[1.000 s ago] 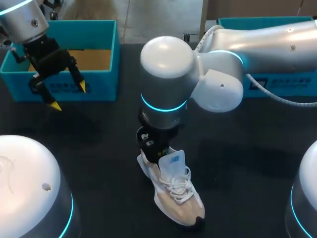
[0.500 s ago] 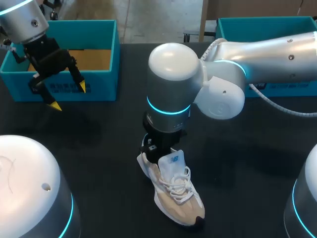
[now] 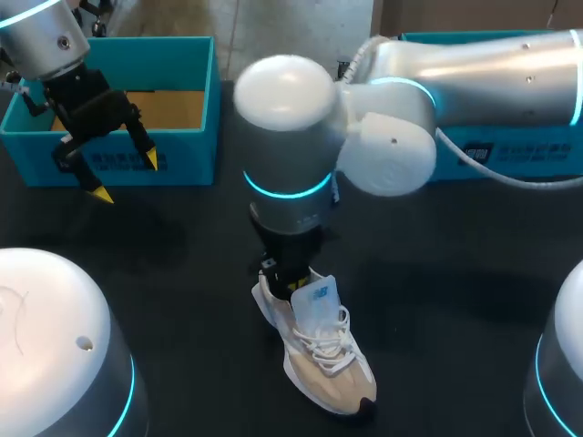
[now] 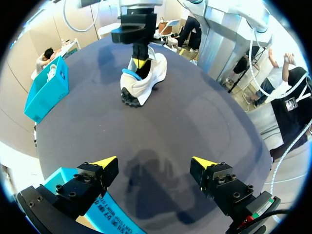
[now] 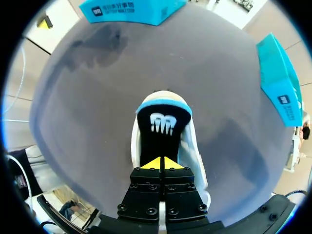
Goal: Take the shoe out of the shoebox, open the shoe tongue, remove and reinsert the insole, then place the shoe into the shoebox
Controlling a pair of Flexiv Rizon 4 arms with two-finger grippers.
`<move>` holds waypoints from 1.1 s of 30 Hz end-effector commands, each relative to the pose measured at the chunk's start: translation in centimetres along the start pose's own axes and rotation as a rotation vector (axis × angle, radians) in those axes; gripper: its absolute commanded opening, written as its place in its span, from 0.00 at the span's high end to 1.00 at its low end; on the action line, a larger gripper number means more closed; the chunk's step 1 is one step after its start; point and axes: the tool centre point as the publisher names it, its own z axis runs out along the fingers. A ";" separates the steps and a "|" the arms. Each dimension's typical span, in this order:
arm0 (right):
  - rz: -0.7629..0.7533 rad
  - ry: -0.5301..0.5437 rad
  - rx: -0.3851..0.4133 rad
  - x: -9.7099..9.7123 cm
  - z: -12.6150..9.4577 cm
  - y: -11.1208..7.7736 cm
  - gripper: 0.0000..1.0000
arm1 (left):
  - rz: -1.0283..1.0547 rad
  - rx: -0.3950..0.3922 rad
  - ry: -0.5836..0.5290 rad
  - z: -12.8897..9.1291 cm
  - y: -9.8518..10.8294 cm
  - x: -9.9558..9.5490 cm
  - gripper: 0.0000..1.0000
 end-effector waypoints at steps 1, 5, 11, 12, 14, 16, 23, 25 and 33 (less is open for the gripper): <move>0.011 -0.050 0.044 0.1 -0.3 -0.4 1.00 | 0.000 -0.002 0.001 -0.1 0.0 0.1 0.00; 0.012 -0.046 0.075 -0.4 0.5 -0.8 1.00 | 0.000 -0.002 0.001 -0.1 0.0 0.1 0.00; 0.007 -0.031 0.107 -0.6 1.7 -0.6 1.00 | 0.000 -0.002 0.001 -0.1 0.0 0.1 0.00; 0.004 -0.033 0.121 -0.5 1.8 -0.7 1.00 | 0.000 -0.002 0.001 -0.1 0.0 0.1 0.00; 0.007 -0.041 0.152 -0.5 1.8 -0.9 1.00 | 0.000 -0.002 0.001 -0.1 0.0 0.1 0.00; 0.014 -0.050 0.184 -0.4 1.7 -1.2 1.00 | 0.000 -0.002 0.001 -0.1 0.0 0.1 0.00; 0.031 -0.069 0.260 -0.1 1.3 -2.7 1.00 | 0.000 -0.002 0.001 -0.1 0.0 0.1 0.00; 0.029 -0.063 0.263 -0.1 1.5 -2.9 1.00 | 0.000 -0.002 0.001 -0.1 0.0 0.1 0.00; 0.058 -0.027 0.308 -1.1 5.1 -3.2 1.00 | 0.000 -0.002 0.001 -0.1 0.0 0.1 0.00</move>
